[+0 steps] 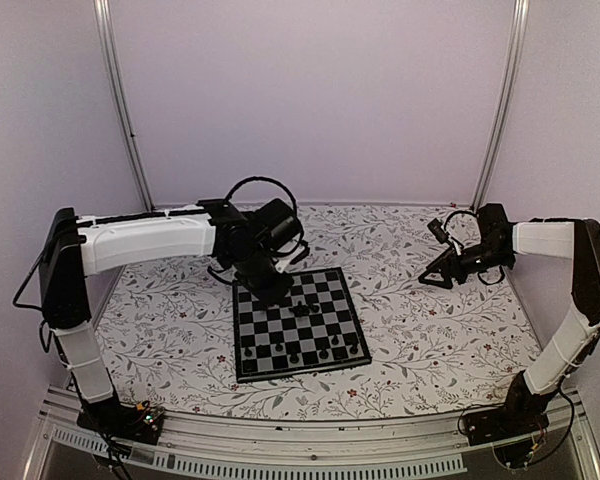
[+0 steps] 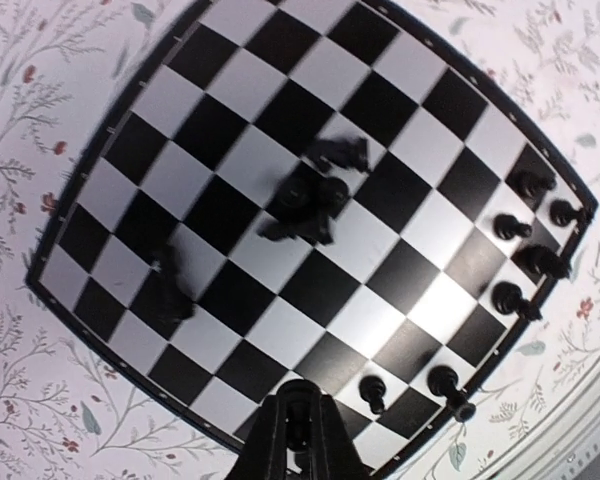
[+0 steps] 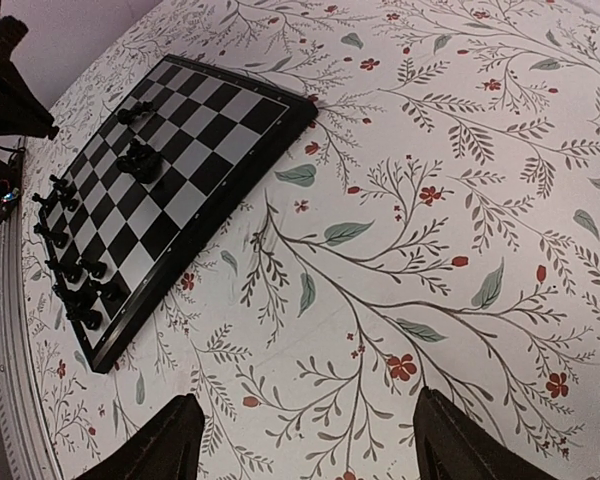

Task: Set up the chess pieces on the board
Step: Pick up the chess piece from the chessboard, then place the chess piece on the chessboard.

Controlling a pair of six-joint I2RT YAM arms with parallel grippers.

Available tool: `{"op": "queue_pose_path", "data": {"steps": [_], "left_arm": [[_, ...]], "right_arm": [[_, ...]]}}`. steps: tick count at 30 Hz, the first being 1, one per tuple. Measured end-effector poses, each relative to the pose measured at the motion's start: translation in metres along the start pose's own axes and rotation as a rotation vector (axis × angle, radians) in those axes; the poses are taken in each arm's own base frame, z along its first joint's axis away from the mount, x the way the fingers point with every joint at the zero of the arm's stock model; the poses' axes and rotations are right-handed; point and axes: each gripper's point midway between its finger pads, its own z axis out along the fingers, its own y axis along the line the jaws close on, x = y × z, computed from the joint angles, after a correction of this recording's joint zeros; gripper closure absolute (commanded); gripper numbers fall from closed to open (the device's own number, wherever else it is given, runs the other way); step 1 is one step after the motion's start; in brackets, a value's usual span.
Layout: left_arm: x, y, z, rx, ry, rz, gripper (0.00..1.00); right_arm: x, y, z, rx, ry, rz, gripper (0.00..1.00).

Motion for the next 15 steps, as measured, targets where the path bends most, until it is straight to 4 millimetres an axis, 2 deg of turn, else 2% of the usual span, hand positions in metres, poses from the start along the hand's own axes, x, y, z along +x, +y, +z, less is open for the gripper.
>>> {"op": "queue_pose_path", "data": {"steps": [4,7,15], "left_arm": [[0.032,-0.025,0.014,0.048,0.076,0.052,0.94],[0.047,-0.039,0.024,0.08,0.124,0.073,0.94],[0.052,-0.056,0.045,0.126,0.157,0.087,0.94]], "right_arm": [[0.0,0.001,0.0,-0.003,0.002,0.0,0.24],[0.0,0.003,0.002,-0.008,0.005,-0.004,0.24],[0.0,0.005,0.003,-0.013,0.008,-0.009,0.24]]}}
